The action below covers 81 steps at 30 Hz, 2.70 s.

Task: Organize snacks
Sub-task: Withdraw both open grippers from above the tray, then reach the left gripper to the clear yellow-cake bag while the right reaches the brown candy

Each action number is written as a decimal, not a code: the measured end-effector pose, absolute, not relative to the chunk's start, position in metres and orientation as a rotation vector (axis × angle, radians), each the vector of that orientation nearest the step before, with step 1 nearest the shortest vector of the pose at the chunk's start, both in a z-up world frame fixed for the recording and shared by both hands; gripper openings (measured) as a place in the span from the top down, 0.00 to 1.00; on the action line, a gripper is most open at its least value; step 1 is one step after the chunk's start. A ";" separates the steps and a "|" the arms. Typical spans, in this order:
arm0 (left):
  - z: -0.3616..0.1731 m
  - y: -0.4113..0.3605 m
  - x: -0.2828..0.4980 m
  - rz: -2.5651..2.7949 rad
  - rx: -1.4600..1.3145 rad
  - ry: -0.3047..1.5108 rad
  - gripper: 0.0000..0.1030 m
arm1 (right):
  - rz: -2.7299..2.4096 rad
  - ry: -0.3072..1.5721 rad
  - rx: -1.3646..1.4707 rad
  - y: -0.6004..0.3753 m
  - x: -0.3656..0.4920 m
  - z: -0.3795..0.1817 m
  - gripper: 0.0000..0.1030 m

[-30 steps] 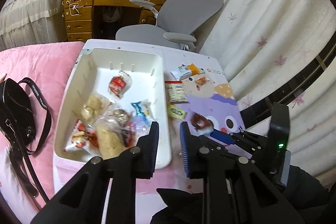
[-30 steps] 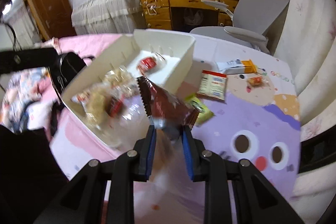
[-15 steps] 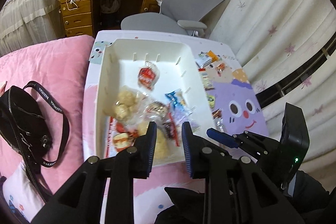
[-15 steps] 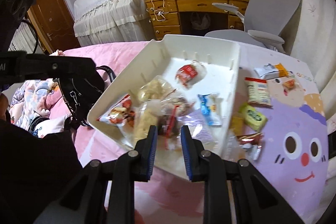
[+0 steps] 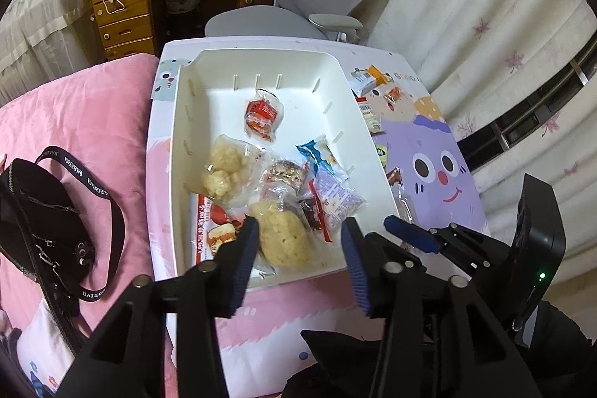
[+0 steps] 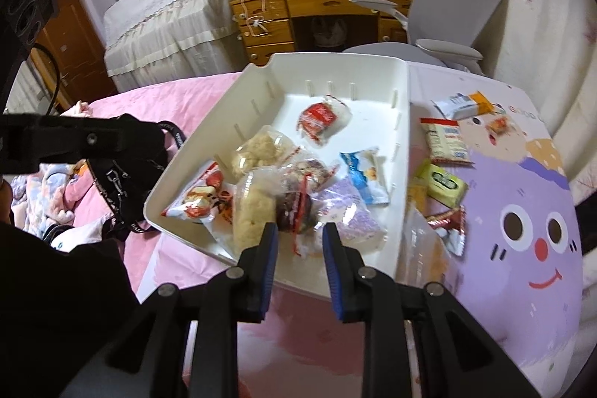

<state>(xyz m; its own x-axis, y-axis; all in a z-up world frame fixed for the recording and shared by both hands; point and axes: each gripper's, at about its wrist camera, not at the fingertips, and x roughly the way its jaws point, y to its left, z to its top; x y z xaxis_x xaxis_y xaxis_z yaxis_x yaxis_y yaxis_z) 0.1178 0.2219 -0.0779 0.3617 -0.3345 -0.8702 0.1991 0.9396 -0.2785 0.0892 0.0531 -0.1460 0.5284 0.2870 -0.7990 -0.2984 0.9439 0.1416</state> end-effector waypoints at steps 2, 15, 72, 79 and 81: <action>-0.080 0.217 0.118 -0.353 -0.131 1.160 0.54 | 0.334 0.951 -0.008 0.048 0.087 -0.146 0.73; -0.087 0.174 0.107 -0.345 -0.135 1.195 0.41 | 0.255 0.886 0.053 -0.015 0.069 -0.133 0.56; -0.224 0.046 0.107 0.079 -0.526 1.259 0.12 | 0.710 1.278 0.000 -0.092 0.217 -0.230 0.36; -0.234 0.046 0.110 0.099 -0.583 1.261 0.14 | 0.746 1.320 -0.039 -0.081 0.223 -0.240 0.46; -0.236 0.047 0.109 0.095 -0.606 1.264 0.16 | 0.760 1.331 -0.050 -0.078 0.222 -0.241 0.50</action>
